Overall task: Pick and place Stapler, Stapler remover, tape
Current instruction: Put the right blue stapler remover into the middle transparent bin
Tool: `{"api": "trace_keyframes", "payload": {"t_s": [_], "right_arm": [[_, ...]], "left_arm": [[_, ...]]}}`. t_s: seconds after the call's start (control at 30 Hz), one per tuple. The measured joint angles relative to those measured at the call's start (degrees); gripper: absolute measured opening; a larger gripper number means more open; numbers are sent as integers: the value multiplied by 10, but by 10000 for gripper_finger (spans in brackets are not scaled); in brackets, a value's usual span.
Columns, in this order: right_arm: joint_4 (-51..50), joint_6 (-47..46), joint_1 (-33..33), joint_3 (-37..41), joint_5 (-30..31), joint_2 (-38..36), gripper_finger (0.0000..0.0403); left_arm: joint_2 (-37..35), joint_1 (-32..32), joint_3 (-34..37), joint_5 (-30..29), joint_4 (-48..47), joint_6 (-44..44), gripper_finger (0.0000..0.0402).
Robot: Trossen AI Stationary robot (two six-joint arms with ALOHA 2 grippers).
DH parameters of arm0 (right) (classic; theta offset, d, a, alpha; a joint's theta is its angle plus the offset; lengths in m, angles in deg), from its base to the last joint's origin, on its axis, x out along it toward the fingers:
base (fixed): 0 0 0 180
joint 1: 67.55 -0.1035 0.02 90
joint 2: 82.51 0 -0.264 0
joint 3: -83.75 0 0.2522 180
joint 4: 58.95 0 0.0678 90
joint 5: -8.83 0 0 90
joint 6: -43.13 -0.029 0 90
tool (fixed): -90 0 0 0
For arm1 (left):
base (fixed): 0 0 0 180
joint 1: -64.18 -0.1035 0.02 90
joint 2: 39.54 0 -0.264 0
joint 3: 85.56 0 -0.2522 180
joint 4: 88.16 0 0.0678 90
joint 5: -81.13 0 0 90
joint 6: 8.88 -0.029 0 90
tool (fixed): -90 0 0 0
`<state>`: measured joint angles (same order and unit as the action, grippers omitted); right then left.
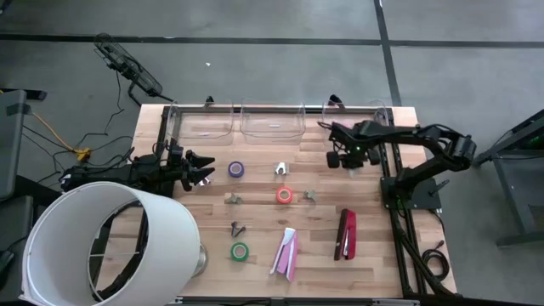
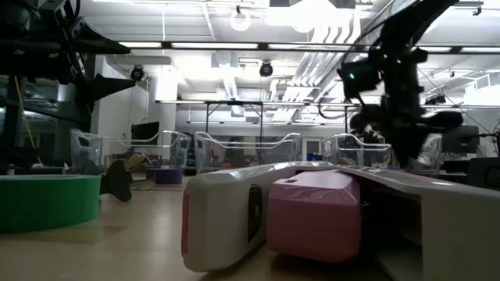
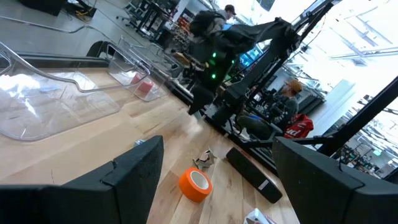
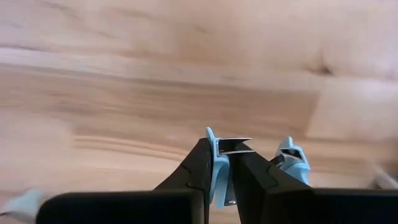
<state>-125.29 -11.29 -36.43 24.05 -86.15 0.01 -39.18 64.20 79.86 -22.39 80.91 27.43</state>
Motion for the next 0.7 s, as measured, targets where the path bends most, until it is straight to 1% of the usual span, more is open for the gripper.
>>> {"api": "trace_keyframes", "payload": {"t_s": [0.1,0.27,0.4,0.53,0.7], "right_arm": [[2,27,0,-38,2,0,32],[3,86,10,-101,6,0,45],[13,148,22,-153,7,0,37],[27,238,33,-204,2,14,34],[33,374,38,-274,-10,63,49]], "left_arm": [[0,0,0,0,0,0,296],[0,0,0,0,0,0,296],[0,0,0,0,0,0,296],[0,0,0,0,0,0,296],[0,0,0,0,0,0,296]]}}
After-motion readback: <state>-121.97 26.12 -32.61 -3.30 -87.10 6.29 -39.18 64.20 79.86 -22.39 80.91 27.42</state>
